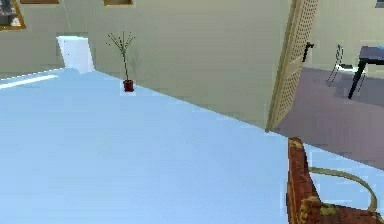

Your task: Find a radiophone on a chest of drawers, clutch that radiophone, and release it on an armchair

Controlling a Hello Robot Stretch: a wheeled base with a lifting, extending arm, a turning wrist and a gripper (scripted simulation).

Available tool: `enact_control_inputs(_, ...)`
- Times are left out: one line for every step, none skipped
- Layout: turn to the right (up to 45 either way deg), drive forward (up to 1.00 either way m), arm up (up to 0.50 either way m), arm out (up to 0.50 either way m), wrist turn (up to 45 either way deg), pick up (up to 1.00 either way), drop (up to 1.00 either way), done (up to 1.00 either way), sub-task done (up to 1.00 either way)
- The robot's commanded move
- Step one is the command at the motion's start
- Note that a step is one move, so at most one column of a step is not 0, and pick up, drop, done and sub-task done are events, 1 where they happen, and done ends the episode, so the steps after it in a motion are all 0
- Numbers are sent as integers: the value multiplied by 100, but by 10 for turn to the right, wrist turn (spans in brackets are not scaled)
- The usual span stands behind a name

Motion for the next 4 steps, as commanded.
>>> enact_control_inputs(-420,0,0,0,0,0,0,0,0)
enact_control_inputs(450,0,0,0,0,0,0,0,0)
enact_control_inputs(450,0,0,0,0,0,0,0,0)
enact_control_inputs(450,0,0,0,0,0,0,0,0)
